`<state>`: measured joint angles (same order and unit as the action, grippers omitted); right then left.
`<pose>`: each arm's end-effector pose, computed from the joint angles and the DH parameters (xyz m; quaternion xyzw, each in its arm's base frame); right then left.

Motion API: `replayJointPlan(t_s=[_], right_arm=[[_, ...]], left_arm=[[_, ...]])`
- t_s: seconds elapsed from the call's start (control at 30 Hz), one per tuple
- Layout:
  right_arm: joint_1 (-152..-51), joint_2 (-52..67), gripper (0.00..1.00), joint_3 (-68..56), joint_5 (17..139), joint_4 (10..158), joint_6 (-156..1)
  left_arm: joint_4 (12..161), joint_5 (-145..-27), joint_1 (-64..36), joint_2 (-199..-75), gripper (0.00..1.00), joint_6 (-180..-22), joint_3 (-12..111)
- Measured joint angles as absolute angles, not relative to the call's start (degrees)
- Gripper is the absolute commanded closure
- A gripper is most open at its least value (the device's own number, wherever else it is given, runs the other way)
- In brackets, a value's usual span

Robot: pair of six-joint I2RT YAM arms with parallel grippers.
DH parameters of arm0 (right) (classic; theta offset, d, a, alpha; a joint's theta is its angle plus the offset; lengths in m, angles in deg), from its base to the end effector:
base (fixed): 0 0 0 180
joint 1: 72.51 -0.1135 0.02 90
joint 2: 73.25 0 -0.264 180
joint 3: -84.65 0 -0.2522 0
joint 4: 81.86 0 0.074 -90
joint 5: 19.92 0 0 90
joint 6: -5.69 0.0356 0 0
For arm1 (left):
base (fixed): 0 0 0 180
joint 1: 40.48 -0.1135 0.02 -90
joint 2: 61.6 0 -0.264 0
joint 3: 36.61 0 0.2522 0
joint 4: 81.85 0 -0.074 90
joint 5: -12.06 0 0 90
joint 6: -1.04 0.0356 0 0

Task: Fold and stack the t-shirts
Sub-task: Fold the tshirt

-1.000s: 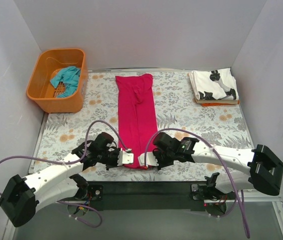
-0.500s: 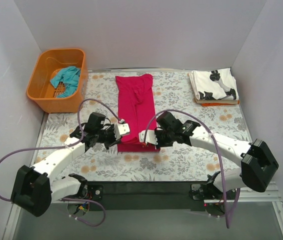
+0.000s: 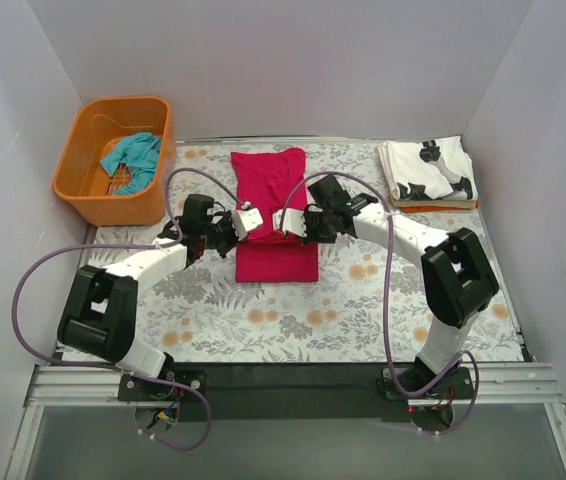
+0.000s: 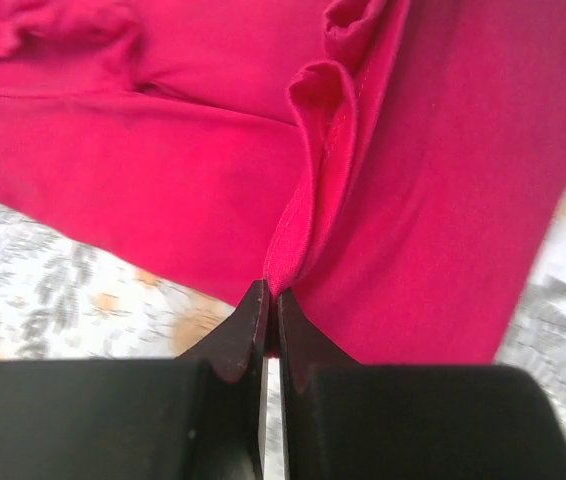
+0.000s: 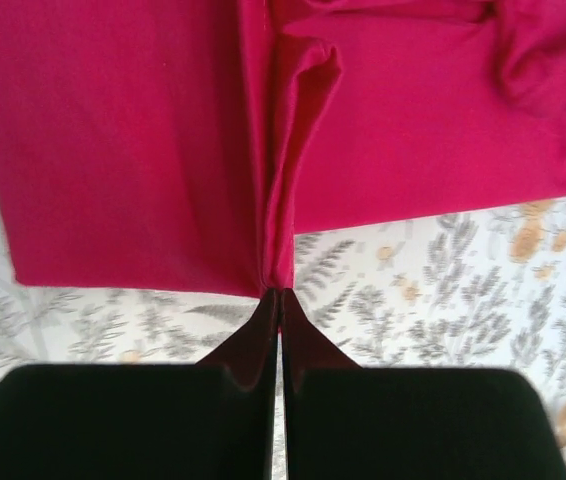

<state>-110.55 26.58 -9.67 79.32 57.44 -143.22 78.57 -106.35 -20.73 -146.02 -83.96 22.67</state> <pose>0.2898 0.2340 0.2227 -0.7275 0.6117 0.0210 0.3099 0.2742 -0.1165 0.1950 0.2840 0.8537 -0.2725 0.3410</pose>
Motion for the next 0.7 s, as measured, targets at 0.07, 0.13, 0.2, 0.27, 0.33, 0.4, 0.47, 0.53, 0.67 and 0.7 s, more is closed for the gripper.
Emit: replayJointPlan(t_s=[0.07, 0.13, 0.2, 0.27, 0.33, 0.4, 0.47, 0.53, 0.67, 0.7], right_arm=[[-109.55, 29.03, 0.99, -6.28, 79.45, 57.44, -144.08], [-108.59, 31.52, 0.99, -2.65, 79.73, 57.7, -144.77], [-107.73, 34.12, 0.99, 1.04, 79.97, 57.84, -145.23], [-106.99, 36.97, 0.99, 4.36, 80.28, 58.32, -145.63], [-106.34, 39.9, 0.99, 7.14, 80.43, 58.73, -145.98], [-105.83, 42.54, 0.99, 9.33, 80.61, 58.97, -146.11], [-105.53, 44.27, 0.99, 10.18, 80.71, 59.06, -146.22], [-105.37, 45.38, 0.86, 10.51, 80.67, 58.93, -146.2], [-104.89, 46.5, 0.71, 11.23, 80.28, 58.89, -145.91], [-104.81, 46.5, 0.66, 11.29, 80.3, 58.86, -145.82]], left_arm=[[80.45, -106.28, -21.83, -148.45, 1.0, -83.63, 24.31], [82.46, -106.24, -23.2, -151.16, 1.0, -83.35, 26.56], [84.05, -106.28, -24.43, -153.84, 1.0, -83.24, 28.88], [85.69, -106.24, -25.35, -156.73, 1.0, -83.26, 31.33], [86.65, -106.26, -26.04, -159.0, 1.0, -83.2, 32.97], [87.48, -106.21, -26.59, -161.14, 1.0, -83.04, 34.19], [87.79, -106.24, -26.85, -162.67, 0.98, -82.98, 34.8], [87.96, -106.19, -26.88, -164.29, 0.86, -82.96, 35.5], [88.12, -105.62, -26.83, -166.78, 0.71, -83.39, 36.97], [88.1, -105.56, -26.85, -166.91, 0.67, -83.79, 37.21]])
